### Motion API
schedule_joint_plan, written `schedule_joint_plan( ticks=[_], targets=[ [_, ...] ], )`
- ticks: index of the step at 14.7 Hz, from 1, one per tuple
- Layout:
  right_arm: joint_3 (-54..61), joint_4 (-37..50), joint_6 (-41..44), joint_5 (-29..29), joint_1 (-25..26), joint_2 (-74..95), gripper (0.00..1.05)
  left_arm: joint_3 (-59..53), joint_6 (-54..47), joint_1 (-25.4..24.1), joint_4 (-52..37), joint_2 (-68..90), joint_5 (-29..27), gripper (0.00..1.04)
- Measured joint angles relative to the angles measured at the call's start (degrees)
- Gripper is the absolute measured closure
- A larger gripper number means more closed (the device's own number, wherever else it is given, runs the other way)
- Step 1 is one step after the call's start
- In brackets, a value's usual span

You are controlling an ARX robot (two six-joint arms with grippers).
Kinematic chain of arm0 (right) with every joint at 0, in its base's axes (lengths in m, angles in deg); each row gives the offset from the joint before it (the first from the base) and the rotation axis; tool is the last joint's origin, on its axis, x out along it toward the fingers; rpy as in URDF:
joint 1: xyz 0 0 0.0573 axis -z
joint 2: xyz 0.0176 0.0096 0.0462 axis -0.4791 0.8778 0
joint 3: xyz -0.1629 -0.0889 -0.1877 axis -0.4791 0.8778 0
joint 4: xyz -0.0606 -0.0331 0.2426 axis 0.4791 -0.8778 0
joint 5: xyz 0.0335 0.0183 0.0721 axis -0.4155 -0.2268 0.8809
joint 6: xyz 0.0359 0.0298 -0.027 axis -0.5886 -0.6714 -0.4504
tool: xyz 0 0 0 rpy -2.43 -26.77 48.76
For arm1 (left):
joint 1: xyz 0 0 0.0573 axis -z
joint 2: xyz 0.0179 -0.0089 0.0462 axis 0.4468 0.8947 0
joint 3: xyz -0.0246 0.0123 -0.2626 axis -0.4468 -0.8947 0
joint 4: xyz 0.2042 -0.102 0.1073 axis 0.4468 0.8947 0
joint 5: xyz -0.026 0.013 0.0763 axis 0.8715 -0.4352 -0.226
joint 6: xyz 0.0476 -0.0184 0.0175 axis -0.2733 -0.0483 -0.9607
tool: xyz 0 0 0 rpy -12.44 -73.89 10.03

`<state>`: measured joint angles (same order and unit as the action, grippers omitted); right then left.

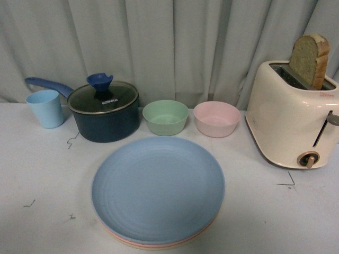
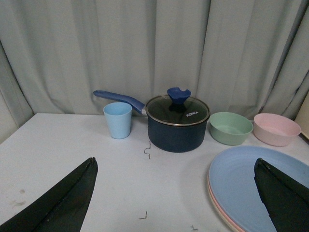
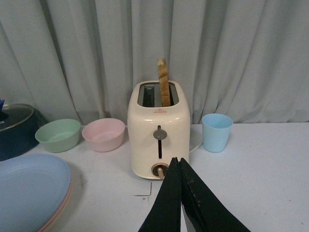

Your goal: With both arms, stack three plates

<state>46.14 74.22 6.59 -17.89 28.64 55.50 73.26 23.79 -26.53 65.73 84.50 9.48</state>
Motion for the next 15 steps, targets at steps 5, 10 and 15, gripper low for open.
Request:
schedule_joint_plan(
  ticks=[5, 10, 15],
  targets=[
    [0.0, -10.6, 0.0, 0.0, 0.0, -9.9, 1.03, 0.0, 0.0, 0.0, 0.0, 0.0, 0.0, 0.07],
    [0.0, -10.6, 0.0, 0.0, 0.0, -9.9, 0.64, 0.0, 0.0, 0.0, 0.0, 0.0, 0.0, 0.07],
    [0.0, -10.6, 0.0, 0.0, 0.0, -9.9, 0.04, 0.0, 0.0, 0.0, 0.0, 0.0, 0.0, 0.07]
  ],
)
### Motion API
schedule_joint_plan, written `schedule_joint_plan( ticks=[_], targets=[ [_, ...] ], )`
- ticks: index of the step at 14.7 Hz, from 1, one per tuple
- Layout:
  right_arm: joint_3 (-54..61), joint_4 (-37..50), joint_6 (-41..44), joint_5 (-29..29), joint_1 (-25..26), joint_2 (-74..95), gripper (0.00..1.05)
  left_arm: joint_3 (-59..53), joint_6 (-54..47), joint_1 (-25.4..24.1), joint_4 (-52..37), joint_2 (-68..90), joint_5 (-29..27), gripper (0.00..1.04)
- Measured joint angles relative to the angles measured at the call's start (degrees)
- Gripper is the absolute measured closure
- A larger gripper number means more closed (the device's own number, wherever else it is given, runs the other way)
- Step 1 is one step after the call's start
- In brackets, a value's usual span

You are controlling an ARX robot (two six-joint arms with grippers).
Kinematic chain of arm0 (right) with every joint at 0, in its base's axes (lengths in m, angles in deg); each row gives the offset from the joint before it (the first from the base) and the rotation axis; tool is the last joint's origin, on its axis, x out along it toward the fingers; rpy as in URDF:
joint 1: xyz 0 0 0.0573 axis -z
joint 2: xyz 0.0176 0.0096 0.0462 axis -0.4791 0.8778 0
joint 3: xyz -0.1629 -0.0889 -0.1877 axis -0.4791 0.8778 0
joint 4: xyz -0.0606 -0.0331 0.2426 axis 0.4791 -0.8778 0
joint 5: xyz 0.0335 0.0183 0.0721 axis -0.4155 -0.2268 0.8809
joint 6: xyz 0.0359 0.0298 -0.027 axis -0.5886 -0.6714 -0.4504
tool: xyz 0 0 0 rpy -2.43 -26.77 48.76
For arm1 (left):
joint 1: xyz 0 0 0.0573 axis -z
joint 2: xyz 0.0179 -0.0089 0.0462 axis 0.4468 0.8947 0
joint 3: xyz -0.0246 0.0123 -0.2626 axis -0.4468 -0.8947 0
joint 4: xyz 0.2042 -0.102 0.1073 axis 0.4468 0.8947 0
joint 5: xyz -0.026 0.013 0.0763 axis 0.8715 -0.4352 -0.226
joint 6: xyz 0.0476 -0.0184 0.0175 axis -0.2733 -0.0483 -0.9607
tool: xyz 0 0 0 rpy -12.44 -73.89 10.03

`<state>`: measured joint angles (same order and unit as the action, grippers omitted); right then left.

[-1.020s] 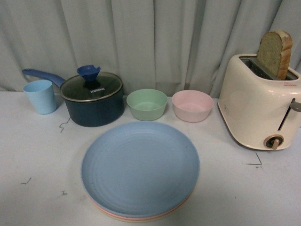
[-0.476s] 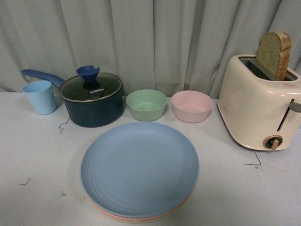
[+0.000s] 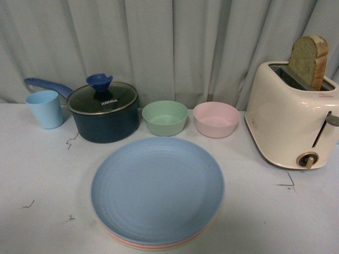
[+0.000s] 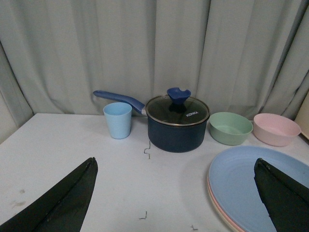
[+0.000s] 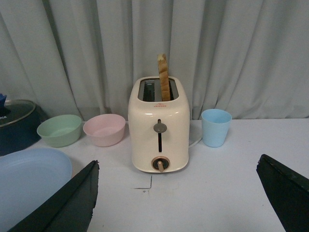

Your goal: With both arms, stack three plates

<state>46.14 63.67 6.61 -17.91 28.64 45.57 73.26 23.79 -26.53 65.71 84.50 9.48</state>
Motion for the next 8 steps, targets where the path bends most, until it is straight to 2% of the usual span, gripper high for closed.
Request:
schedule_joint_plan(
  ticks=[1, 8],
  targets=[
    [0.0, 0.0, 0.0, 0.0, 0.0, 0.0, 0.07, 0.0, 0.0, 0.0, 0.0, 0.0, 0.0, 0.07],
    [0.0, 0.0, 0.0, 0.0, 0.0, 0.0, 0.06, 0.0, 0.0, 0.0, 0.0, 0.0, 0.0, 0.07]
  ],
)
